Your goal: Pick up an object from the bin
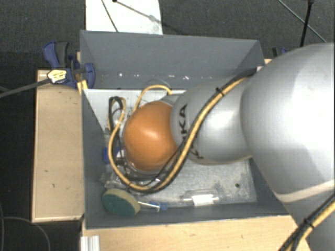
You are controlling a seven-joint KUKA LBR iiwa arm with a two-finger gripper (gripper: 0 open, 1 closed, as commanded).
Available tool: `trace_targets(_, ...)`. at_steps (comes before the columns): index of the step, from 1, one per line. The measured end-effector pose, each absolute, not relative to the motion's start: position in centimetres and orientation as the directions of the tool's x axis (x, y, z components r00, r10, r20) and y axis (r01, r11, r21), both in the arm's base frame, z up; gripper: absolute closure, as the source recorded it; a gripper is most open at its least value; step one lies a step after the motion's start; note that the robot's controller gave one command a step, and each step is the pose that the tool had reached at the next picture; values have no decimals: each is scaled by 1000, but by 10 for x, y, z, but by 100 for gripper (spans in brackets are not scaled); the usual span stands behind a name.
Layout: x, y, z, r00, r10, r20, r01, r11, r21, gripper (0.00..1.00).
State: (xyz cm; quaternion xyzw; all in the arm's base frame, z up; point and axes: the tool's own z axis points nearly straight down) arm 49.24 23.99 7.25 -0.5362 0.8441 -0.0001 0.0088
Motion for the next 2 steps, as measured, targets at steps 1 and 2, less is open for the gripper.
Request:
trace_targets(1,485,247,79,-436,-900,-17,-899,436,-21,0)
trace_targets(2,485,246,74,-11,-1000,-13,-1000,11,-17,0)
